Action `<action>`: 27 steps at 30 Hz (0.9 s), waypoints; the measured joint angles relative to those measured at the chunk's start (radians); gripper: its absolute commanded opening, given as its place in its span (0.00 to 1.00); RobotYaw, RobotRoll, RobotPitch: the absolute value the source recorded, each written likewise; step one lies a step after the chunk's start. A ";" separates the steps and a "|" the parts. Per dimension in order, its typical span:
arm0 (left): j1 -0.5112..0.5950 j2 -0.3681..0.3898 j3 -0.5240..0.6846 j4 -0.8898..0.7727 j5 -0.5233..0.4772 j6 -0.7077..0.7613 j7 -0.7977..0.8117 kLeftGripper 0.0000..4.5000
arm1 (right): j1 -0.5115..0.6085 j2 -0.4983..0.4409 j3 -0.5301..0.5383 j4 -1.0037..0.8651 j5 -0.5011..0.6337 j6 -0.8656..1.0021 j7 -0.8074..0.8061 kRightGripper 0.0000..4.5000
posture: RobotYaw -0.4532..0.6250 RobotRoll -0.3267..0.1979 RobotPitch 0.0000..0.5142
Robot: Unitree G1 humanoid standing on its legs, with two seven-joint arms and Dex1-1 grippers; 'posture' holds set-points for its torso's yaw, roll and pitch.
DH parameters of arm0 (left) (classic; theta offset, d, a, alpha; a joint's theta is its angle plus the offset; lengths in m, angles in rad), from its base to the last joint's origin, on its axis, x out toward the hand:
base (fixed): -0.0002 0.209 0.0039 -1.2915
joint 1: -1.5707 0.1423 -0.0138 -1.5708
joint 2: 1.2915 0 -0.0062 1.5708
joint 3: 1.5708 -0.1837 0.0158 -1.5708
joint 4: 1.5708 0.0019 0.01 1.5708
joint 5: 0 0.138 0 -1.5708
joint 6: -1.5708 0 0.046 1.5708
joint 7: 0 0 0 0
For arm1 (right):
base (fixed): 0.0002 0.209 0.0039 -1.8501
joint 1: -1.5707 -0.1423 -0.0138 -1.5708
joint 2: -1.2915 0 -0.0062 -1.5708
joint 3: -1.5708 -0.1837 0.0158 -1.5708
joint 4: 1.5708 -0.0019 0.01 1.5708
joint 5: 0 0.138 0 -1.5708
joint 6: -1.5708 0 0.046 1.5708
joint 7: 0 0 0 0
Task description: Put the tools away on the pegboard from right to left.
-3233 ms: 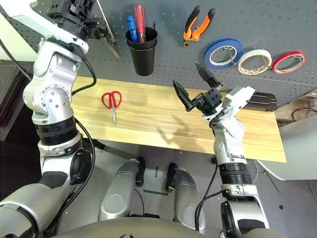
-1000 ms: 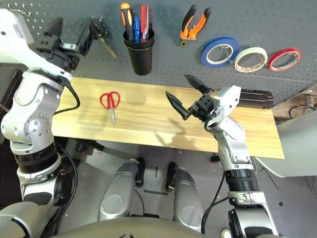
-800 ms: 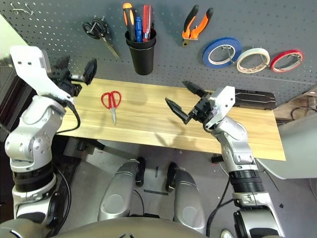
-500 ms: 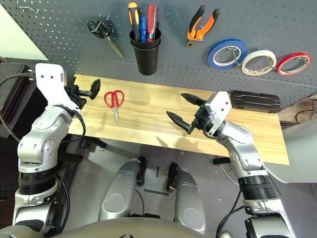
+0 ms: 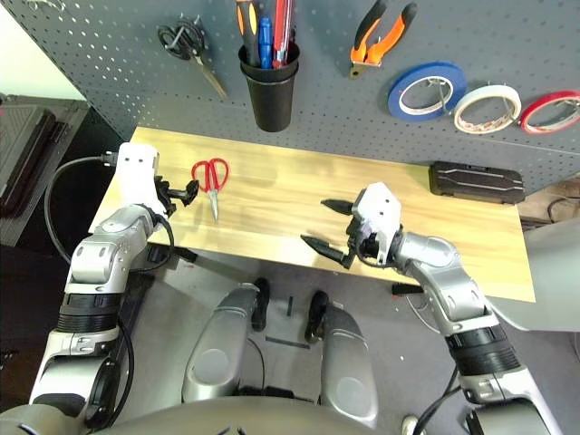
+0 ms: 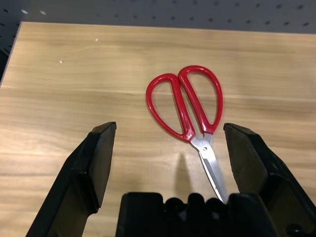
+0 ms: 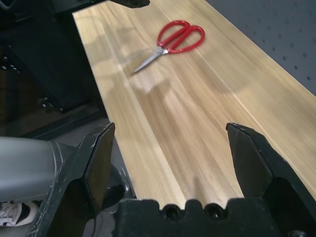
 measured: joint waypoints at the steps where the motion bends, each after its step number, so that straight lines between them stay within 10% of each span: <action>1: -0.010 -0.003 0.000 0.026 0.003 -0.012 0.003 0.99 | -0.003 0.001 0.003 0.000 -0.007 0.003 -0.004 1.00 | 0.61 0.62 0.73; 27: -0.299 -0.037 0.046 0.796 0.097 -0.439 0.125 0.99 | -0.026 0.057 0.057 -0.065 -0.094 0.066 -0.107 1.00 | 0.54 0.62 0.75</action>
